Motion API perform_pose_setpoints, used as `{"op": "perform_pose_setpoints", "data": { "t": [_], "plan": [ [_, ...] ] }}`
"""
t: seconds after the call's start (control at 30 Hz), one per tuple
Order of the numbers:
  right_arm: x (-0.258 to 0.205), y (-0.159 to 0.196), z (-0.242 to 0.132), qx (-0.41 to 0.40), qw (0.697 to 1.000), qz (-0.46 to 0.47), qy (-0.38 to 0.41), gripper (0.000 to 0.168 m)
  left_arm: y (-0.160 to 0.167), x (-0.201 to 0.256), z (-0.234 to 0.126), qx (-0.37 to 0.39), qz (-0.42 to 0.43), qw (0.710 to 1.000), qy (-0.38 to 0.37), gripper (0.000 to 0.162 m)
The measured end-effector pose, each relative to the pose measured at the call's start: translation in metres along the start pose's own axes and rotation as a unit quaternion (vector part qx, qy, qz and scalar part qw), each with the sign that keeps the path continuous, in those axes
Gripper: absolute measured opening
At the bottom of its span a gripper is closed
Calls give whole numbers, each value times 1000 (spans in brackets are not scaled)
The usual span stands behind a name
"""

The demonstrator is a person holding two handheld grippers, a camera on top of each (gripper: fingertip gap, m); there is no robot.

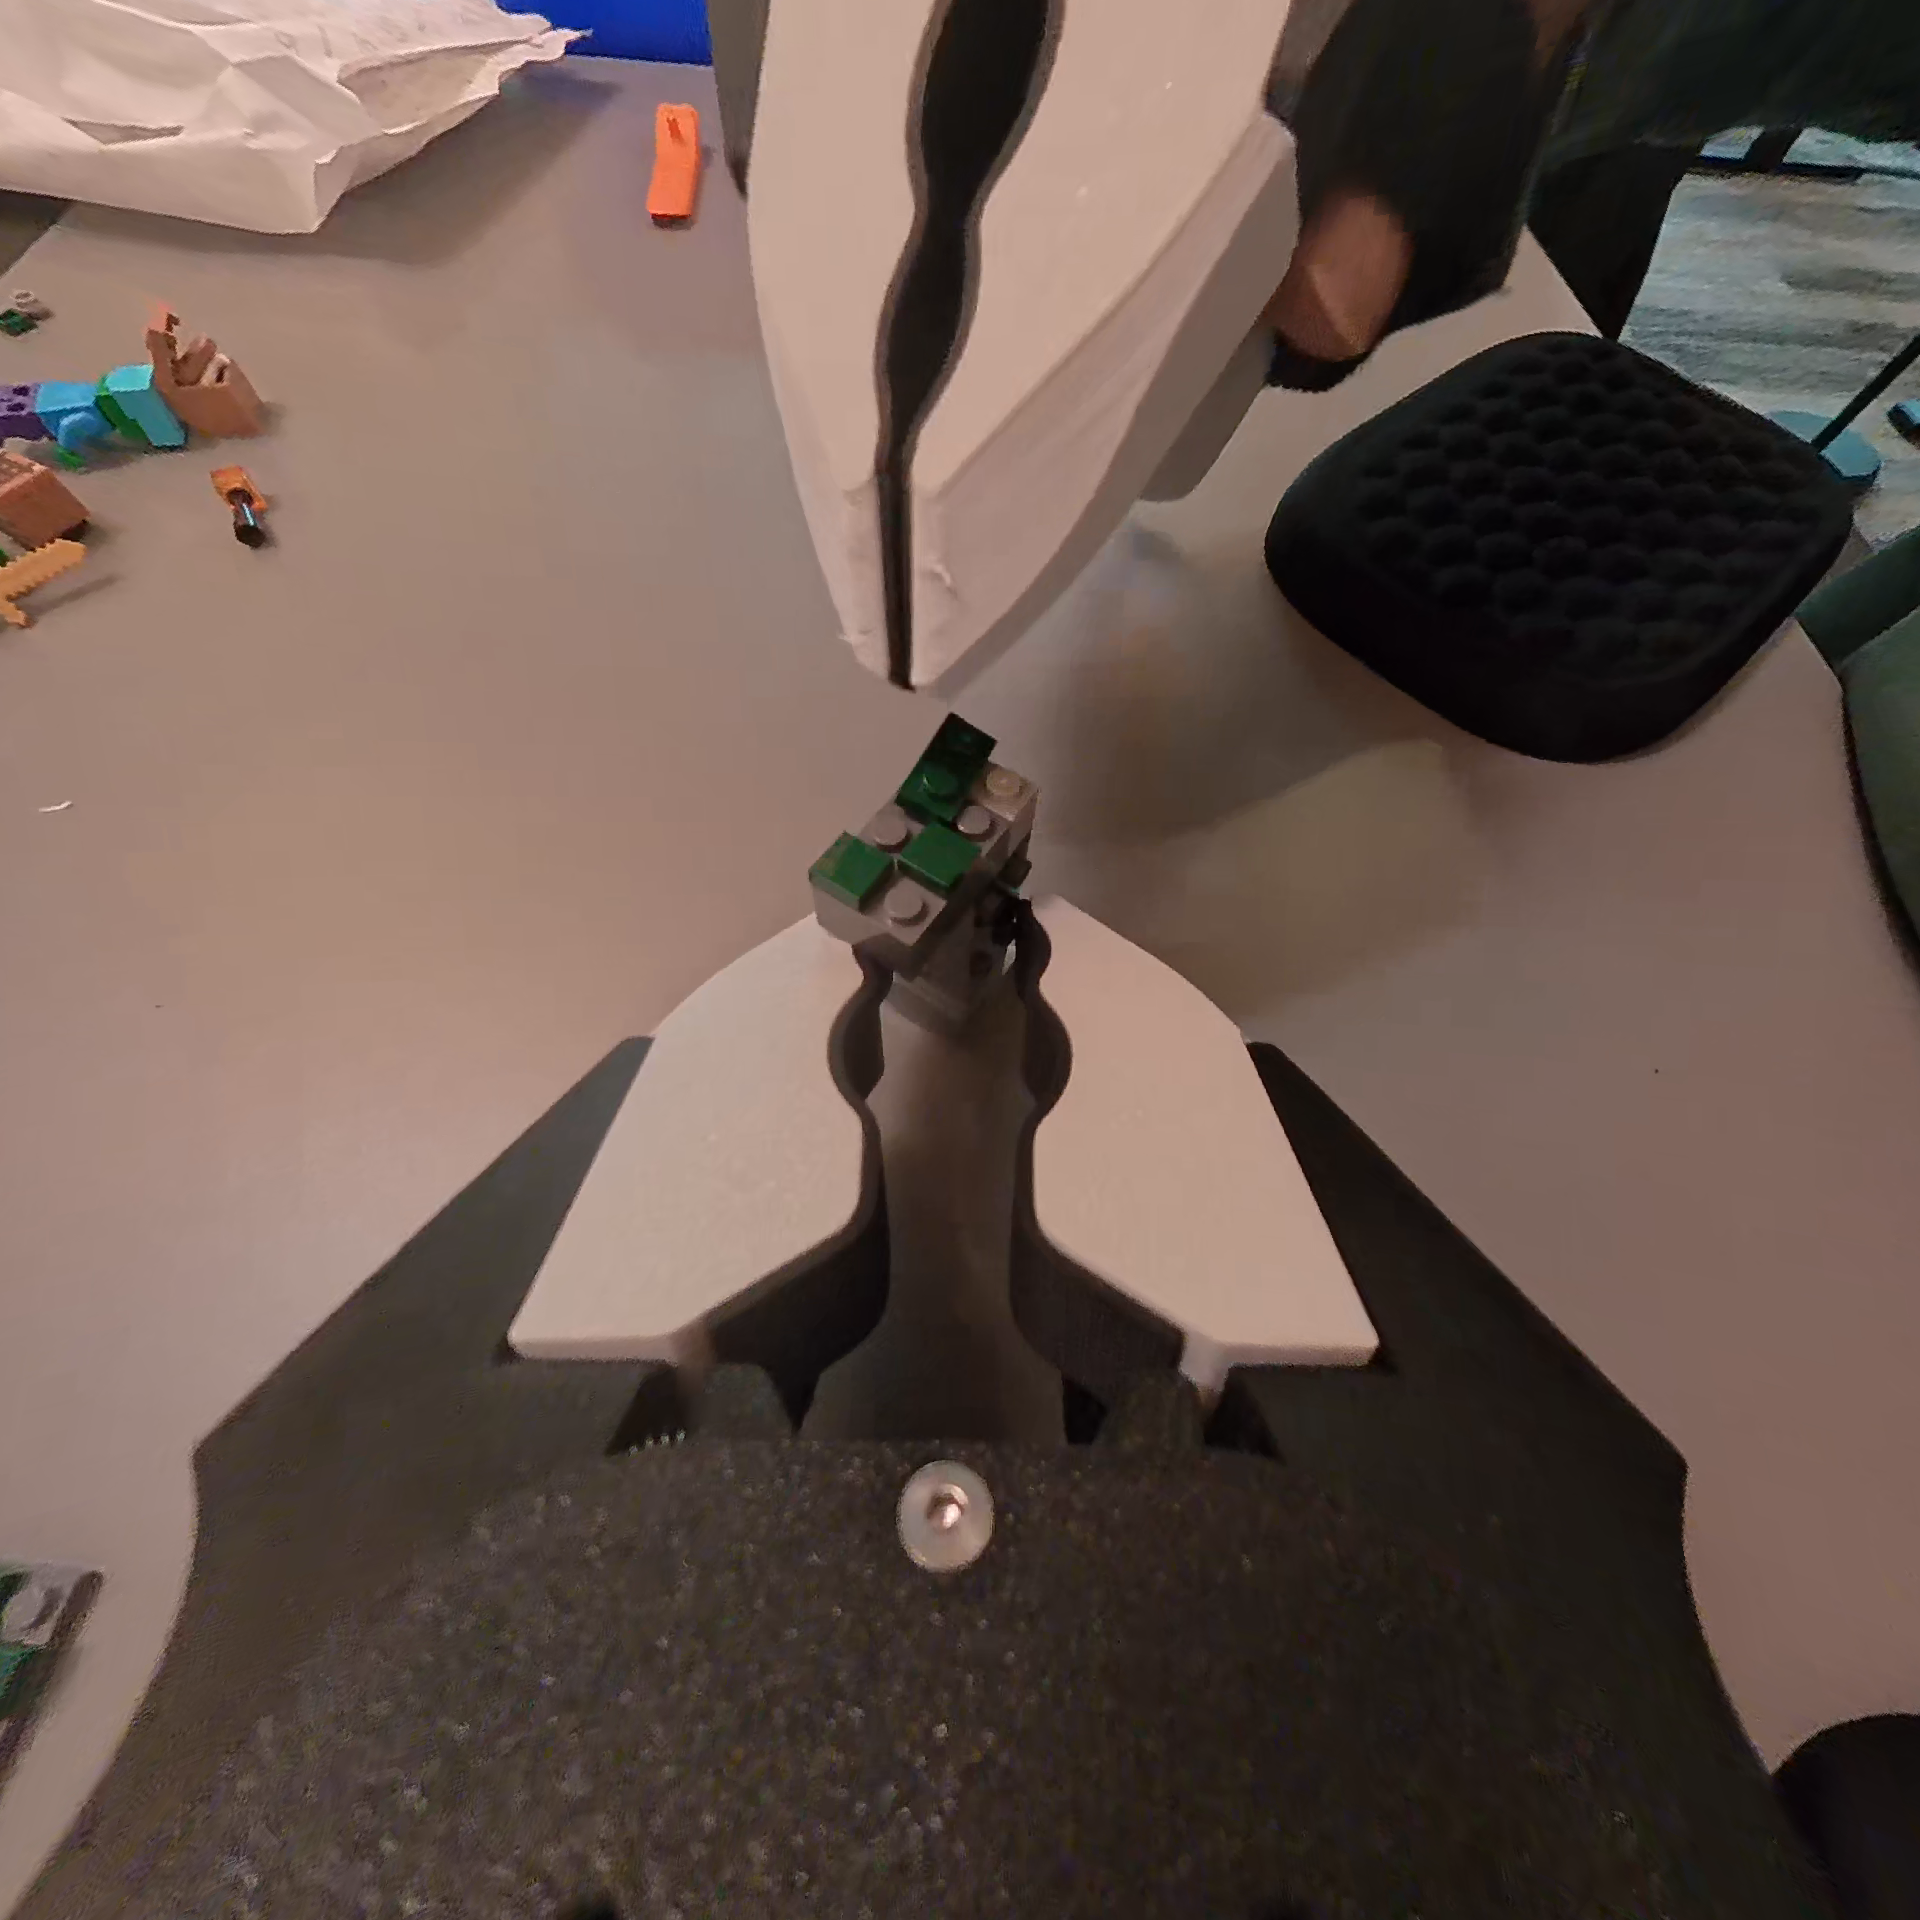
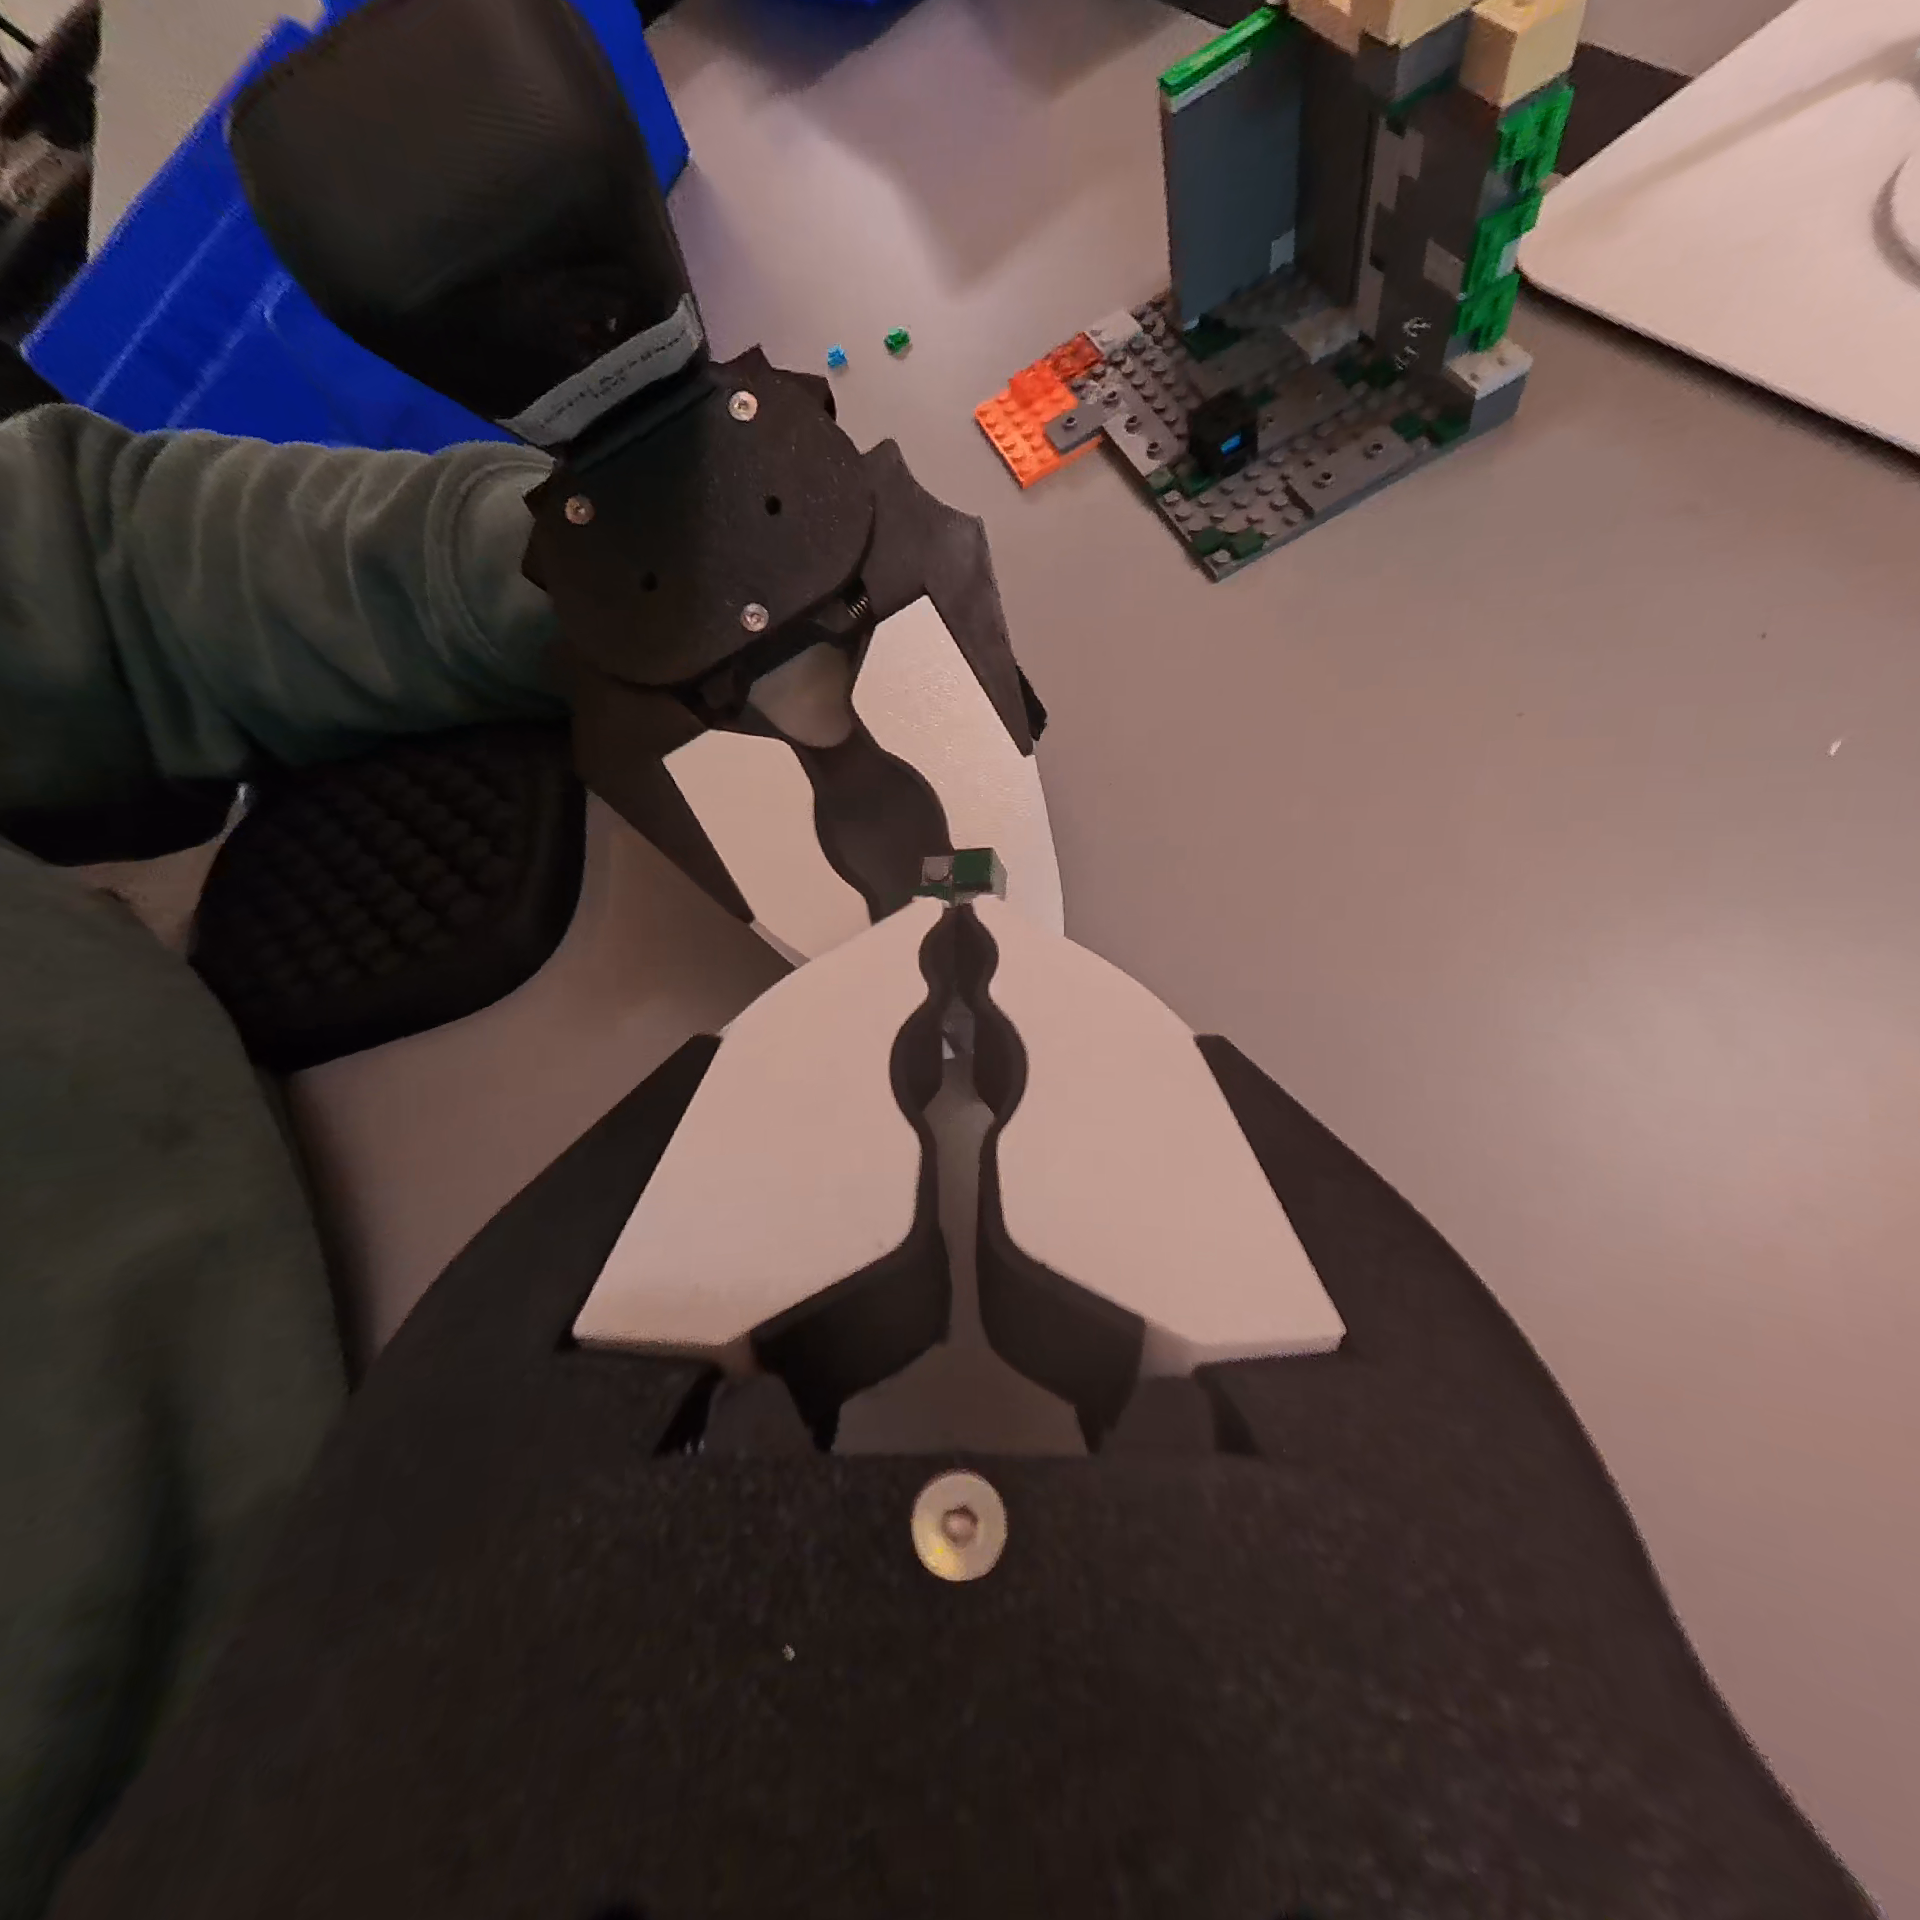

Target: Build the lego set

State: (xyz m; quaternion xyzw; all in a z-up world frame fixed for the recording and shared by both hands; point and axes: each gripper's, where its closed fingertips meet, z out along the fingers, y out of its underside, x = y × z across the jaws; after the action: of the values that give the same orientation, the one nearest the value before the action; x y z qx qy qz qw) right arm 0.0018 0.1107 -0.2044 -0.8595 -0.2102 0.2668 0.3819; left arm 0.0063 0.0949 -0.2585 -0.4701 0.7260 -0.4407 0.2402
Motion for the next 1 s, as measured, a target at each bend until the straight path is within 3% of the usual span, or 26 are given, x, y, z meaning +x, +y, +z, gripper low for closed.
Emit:
{"op": "perform_pose_setpoints", "data": {
  "t": [0.17,0.23,0.33,0.6,1.0],
  "plan": [
    [0,2,-6,-19,996,-81,40,0,-1,-1,1,1,-10,1000,-13,23],
    [1,5,-6,-40,988,-133,67,15,1,1,2,-4,-8,1000,-14,28],
    [-2,8,-4,-63,982,-167,68,16,-2,3,0,5,-5,1000,-4,34],
    [-2,7,-1,-97,983,-151,42,12,-8,-6,-10,35,0,999,36,36],
    [0,4,13,-94,986,-128,59,14,1,-9,-8,6,-19,1000,13,32]
  ]
}}
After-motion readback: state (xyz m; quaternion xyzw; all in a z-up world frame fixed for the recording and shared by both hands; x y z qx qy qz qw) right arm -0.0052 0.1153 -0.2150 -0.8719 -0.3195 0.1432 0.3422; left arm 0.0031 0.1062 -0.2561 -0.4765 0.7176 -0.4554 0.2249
